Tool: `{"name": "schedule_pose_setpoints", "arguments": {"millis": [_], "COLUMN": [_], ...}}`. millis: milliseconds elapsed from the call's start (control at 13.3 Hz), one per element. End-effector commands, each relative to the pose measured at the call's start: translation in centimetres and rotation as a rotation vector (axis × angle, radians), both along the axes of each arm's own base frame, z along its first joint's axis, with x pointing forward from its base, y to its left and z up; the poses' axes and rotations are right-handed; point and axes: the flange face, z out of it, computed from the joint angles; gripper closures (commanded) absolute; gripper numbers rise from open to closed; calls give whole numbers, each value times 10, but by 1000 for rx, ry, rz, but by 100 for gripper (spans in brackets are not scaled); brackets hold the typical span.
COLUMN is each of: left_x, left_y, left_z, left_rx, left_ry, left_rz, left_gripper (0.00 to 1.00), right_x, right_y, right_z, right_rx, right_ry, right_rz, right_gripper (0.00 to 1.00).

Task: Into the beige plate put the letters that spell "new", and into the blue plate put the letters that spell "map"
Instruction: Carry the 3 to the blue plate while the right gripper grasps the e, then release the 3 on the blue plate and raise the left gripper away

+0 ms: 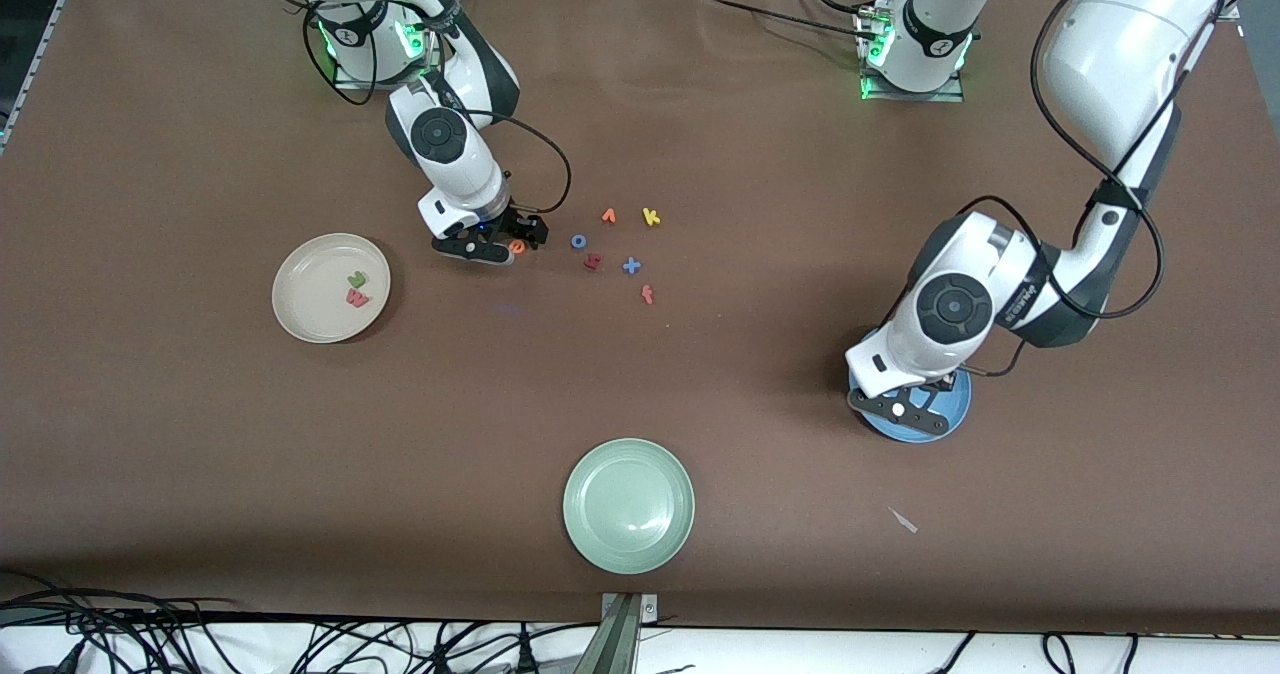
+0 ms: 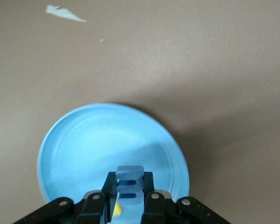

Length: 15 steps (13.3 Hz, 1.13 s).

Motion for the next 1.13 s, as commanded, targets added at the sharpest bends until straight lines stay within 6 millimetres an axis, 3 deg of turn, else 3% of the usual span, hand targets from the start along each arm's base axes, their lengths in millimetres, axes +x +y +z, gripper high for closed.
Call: {"name": "schedule_pose_setpoints", "arguments": {"millis": [0, 151, 301, 377, 452, 602, 753, 904, 1054], "left_x": [-3, 0, -2, -4, -5, -3, -4, -6, -5], "left_y": [-11, -2, 2, 2, 1, -3, -8, -18, -14], "left_z": [-15, -32, -41, -44, -43, -33, 5, 67, 133], "left_rx": [-11, 25, 43, 45, 49, 49, 80, 113, 114], "left_ry": [-5, -22, -16, -9, -8, -16, -14, -73, -159], "left_rz": [-59, -97, -111, -112, -113, -106, -104, -121, -89], "left_gripper": [79, 79, 69, 40, 0, 0, 0, 0, 0], "right_x": [5, 4, 4, 4, 4, 6, 6, 6, 7], "right_y": [9, 10, 9, 9, 8, 6, 6, 5, 4], "right_z": [-3, -5, -7, -8, -8, -8, -8, -8, -8], "right_rx": [7, 6, 8, 6, 4, 2, 2, 2, 2], "right_ry": [-12, -11, -12, -12, -14, -15, -16, -16, -16], "right_rz": [10, 14, 15, 18, 27, 30, 33, 30, 29], "right_gripper": [15, 21, 28, 31, 37, 46, 53, 58, 62]}}
